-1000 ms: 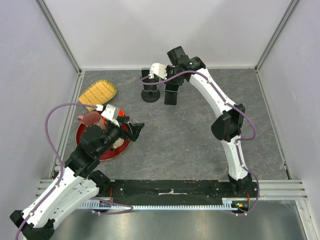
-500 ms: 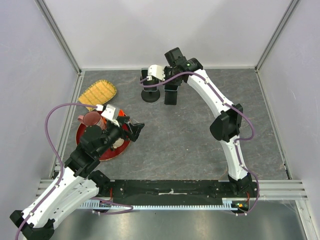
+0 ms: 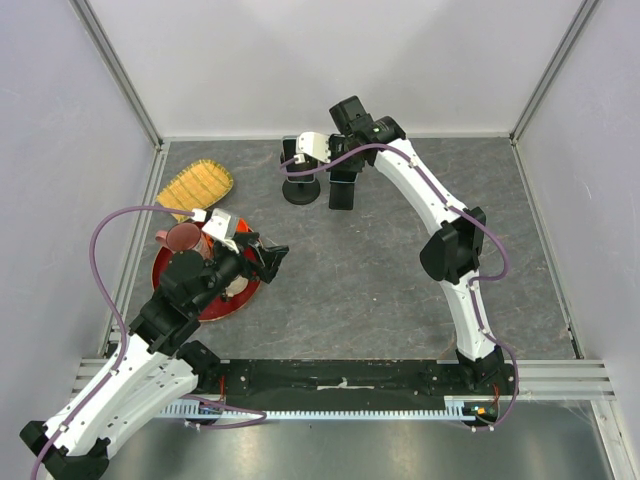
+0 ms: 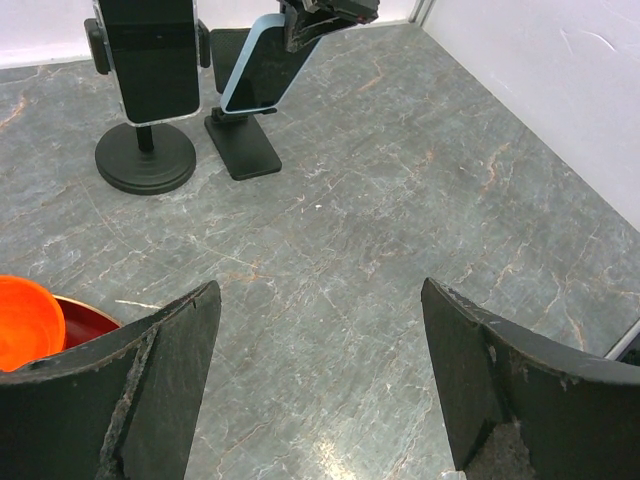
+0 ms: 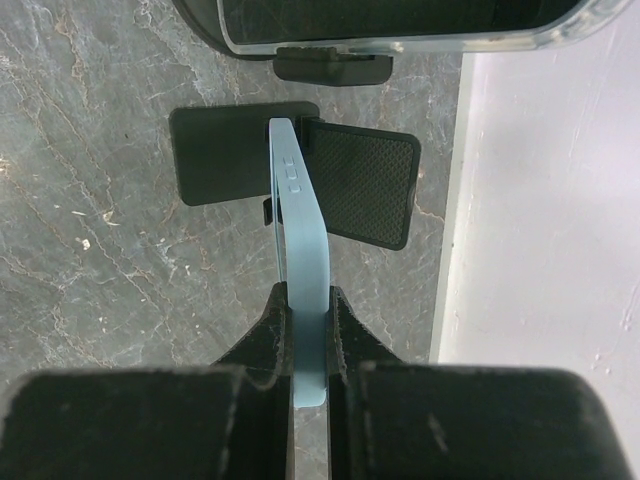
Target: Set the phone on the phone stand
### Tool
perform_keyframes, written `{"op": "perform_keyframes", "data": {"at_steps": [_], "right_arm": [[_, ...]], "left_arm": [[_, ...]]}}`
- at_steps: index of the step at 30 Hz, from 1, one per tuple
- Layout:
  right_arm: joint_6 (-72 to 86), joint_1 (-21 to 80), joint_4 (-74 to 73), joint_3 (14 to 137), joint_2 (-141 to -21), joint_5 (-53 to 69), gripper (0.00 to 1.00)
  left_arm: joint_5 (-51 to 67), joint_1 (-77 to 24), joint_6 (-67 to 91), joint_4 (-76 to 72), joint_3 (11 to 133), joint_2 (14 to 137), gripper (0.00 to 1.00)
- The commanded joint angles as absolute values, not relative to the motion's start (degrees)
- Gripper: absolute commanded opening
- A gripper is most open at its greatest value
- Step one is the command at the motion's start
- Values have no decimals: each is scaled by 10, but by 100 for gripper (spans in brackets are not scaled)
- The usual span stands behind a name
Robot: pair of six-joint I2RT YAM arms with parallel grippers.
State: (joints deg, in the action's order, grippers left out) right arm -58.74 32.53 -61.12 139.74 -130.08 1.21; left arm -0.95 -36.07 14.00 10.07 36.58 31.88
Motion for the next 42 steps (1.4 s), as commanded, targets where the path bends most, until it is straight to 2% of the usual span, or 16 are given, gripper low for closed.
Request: {"op": "perform_keyframes", "data": {"at_steps": [1,10,12,14,22,28,42], "right_arm": [[-594,328,-600,1400,-1289,15,0],[-595,328,-584,1407,-1299,18,0],[-592,329,-576,1407,-1300,13,12],[-592,328,-570,1404,-1301,8,41],[-585,322,-543,1398,-1303,5,41],[-588,314,-519,1404,-1303,4,48],[-612,290,-483,1406,-1329,85,51]], "left_arm": [[-4,-359,131,71,368,317,87],[-3,-359,130,71,367,316,87],[-4,-359,130,72,368,316,87],[-3,-359,130,71,367,315,87],[-3,-359,129,71,367,315,87],[-3,-359,131,71,368,316,87],[-3,-358,131,73,368,320,87]]}}
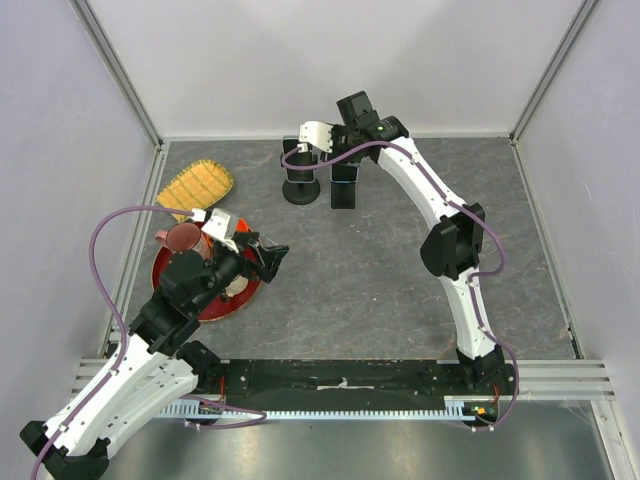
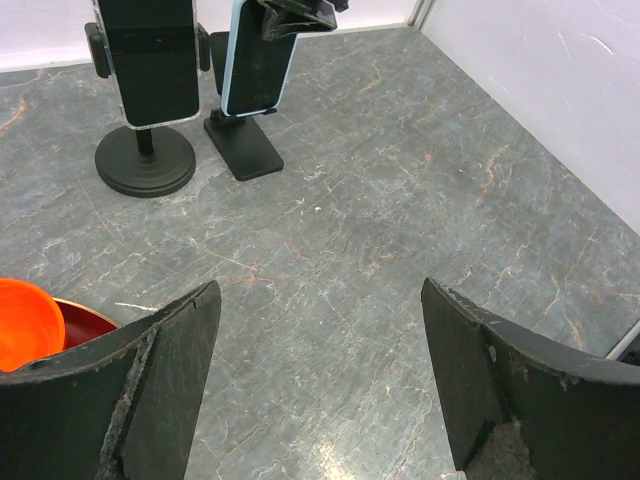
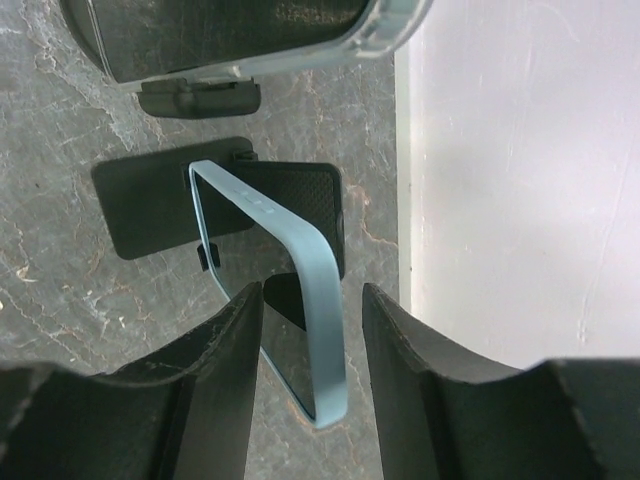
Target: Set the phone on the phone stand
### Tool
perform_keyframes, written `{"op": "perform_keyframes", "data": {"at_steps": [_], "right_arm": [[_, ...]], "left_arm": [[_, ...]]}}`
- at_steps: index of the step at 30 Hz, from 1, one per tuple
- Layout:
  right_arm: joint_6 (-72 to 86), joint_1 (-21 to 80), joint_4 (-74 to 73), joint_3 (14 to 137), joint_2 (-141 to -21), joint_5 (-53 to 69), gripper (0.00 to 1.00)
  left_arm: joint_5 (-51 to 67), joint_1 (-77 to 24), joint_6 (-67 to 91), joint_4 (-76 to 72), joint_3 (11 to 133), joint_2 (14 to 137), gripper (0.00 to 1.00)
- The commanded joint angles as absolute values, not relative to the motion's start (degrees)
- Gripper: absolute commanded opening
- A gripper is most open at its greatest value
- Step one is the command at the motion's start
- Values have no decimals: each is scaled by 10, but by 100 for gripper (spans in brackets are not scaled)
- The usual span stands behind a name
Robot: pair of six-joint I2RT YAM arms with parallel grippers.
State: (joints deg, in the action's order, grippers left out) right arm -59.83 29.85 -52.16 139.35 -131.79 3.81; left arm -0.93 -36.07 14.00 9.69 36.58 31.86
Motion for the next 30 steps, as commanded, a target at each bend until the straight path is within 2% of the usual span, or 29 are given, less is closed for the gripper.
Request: {"op": "perform_keyframes", "data": {"at_steps": [1,23,30], "right_arm": [[-616,290,-479,1400,-1331,84,51],[-646,263,-412,1387,-1376,110,63],[-663,257,-392,1376,-1381,122,69]], "left_arm": [[-4,-358,131,73,367,320,87],[-4,-358,130,77,367,323,87],[-7,-358,130,79,368,323,87]]}}
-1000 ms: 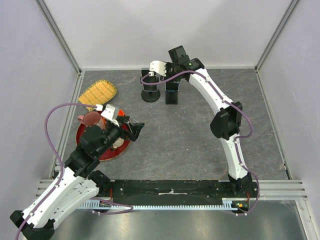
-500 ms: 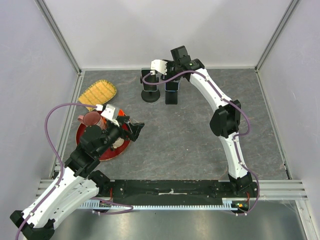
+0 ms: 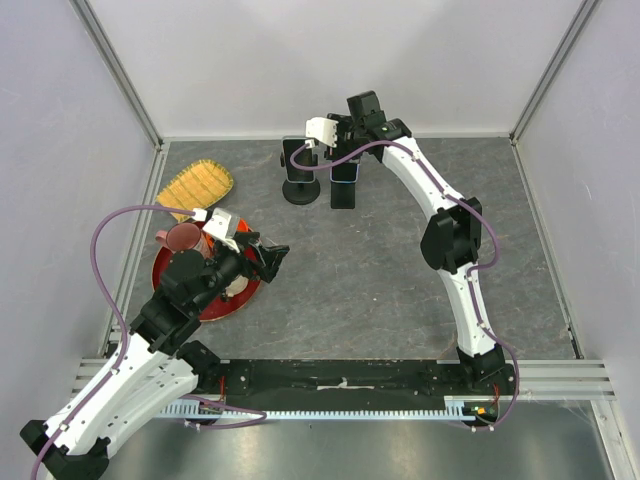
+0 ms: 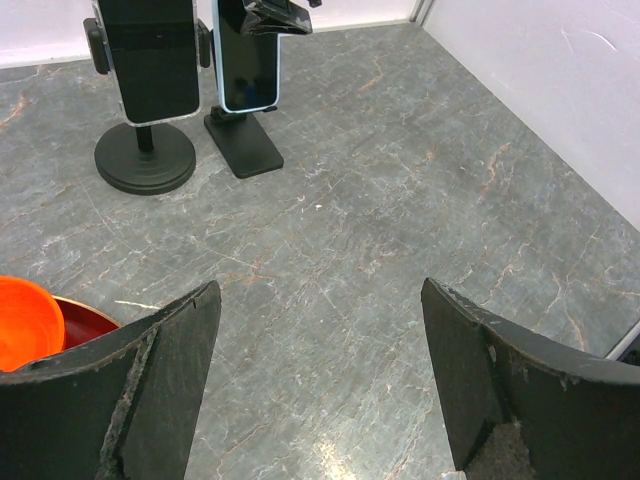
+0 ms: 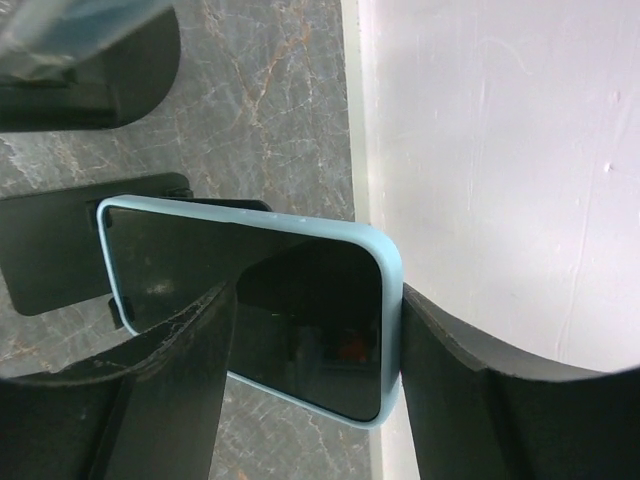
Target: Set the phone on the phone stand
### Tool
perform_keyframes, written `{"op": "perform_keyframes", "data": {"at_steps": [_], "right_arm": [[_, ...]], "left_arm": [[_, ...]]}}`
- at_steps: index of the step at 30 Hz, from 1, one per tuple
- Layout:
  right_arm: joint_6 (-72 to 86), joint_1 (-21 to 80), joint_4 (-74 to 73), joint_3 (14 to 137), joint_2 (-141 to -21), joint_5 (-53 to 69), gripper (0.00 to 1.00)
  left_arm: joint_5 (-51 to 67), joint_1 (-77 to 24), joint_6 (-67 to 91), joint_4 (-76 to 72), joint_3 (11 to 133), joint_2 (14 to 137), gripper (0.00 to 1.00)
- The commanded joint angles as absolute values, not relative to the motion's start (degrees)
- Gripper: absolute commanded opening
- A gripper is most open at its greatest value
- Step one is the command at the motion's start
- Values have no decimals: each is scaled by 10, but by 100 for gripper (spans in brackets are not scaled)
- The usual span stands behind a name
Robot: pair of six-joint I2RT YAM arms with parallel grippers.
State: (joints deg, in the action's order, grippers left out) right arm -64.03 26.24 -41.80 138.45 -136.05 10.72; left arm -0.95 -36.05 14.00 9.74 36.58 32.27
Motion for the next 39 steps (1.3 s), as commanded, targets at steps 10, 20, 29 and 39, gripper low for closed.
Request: {"op": "perform_keyframes", "data": {"at_steps": [10,20,29,39], "right_arm": [[-669,253,-377,1379,-1400,120,75],[-652,252,-367,1376,-1402,113,79],[-638,259,-349,1331,-1354,92,81],[-619,274,-301,1252,-1292,53,89]], "left_arm": [[-6,-357,130,80,368,326,87],[-6,-356,131,80,368,324,87],[-3,-356,132,77,367,324,87],[-4,-353,134,76,367,323,87]]}}
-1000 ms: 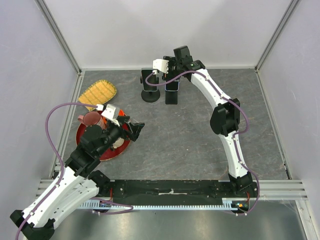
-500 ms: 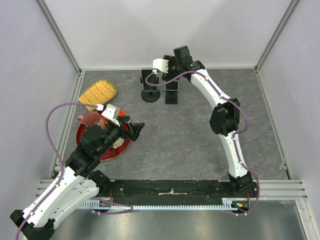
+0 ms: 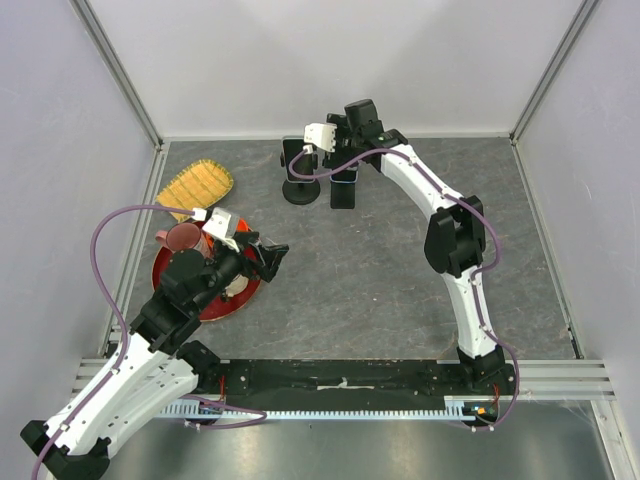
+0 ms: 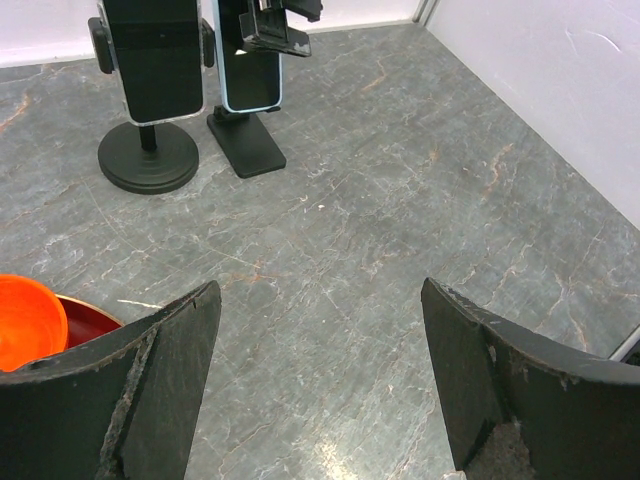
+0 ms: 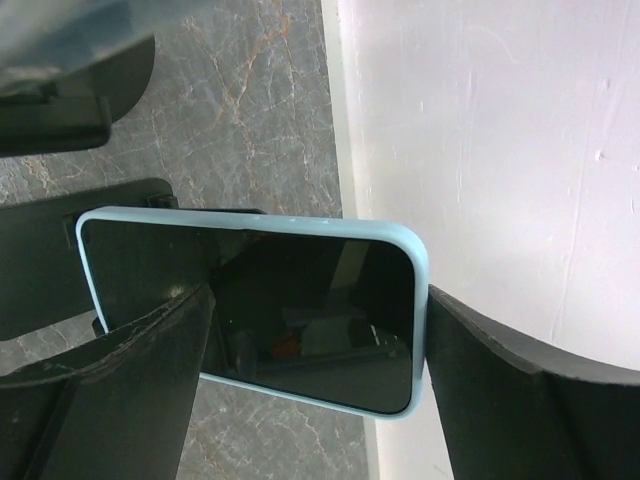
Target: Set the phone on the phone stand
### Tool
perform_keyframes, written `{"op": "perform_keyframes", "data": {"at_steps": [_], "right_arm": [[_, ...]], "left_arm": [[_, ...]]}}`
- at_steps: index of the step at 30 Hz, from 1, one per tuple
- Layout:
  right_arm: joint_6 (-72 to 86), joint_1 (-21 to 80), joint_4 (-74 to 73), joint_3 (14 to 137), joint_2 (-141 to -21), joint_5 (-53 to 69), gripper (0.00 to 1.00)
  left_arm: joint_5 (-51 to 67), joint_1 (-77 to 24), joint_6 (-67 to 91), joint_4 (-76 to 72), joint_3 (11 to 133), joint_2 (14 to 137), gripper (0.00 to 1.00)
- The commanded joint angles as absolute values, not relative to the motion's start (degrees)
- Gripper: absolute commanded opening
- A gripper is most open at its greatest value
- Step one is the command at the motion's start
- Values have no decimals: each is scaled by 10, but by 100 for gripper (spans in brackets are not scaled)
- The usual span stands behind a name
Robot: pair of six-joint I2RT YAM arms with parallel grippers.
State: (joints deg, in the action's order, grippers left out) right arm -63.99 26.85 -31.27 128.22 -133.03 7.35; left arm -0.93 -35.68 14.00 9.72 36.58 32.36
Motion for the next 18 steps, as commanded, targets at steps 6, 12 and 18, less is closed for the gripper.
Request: {"op": "perform_keyframes", "data": {"at_steps": [6,12,18], "right_arm": [[-596,278,-275,1231,-1263,38,98],[-594,279,-255,1225,-1240,38,98],[-583,279,-255,1245,-1241,47,98]], "left_arm": [[-3,-353,134,74,367,323,87],[11,-352,134,71,367,323,87],[12,-351,134,72,367,324,87]]}}
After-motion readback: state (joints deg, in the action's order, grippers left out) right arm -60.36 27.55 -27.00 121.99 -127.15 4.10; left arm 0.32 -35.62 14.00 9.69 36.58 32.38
